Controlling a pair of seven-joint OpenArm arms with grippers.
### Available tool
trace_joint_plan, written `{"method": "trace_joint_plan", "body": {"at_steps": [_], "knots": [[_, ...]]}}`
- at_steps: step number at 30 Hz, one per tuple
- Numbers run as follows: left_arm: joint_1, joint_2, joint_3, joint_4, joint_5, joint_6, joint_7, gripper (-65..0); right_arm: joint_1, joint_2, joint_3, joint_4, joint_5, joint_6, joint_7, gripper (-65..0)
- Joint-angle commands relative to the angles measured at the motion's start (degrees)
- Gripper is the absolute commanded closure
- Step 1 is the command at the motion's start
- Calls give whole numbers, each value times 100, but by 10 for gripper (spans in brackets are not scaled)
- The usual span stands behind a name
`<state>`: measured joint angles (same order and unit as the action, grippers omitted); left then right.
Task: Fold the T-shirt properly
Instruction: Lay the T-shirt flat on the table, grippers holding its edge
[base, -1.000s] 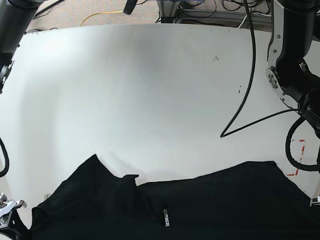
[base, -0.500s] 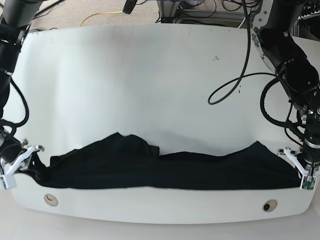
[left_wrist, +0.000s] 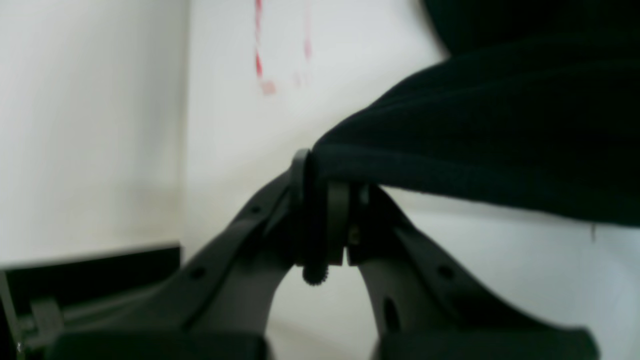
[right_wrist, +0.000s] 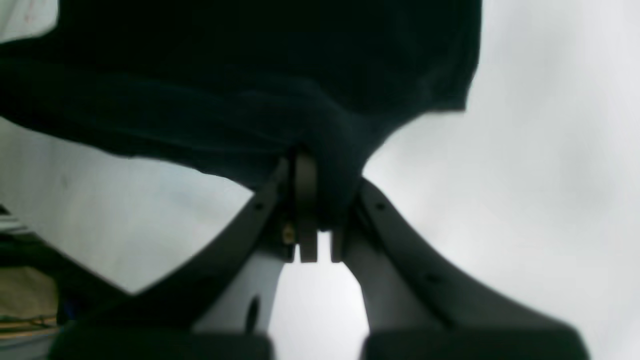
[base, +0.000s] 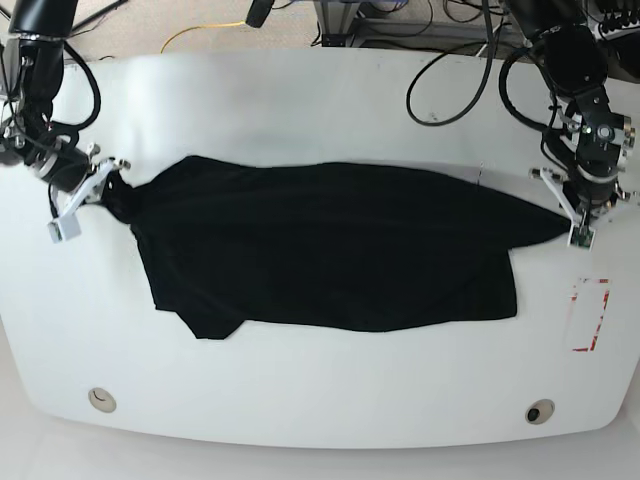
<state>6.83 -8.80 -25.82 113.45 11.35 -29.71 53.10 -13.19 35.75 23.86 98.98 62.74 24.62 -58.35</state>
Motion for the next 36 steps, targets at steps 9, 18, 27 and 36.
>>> {"method": "trace_joint_plan", "body": {"at_steps": [9,18,27,36], "knots": [[1018,-92,-692,71,56,-602,-119,-4,-1551,-256,696,638,-2,4,-69,0],[974,75,-745,71,65,-796,-119,-4,-1156,-599,643,594,-19,-58,-86,0],[798,31,-727,62,91,-796,-119,-4,-180,-810,63,-505,-380,-58,-86,-151],[798,23,-710,62,91,-796,-119,-4,5,-907,1,-786,-292,4,-121,-476]]}}
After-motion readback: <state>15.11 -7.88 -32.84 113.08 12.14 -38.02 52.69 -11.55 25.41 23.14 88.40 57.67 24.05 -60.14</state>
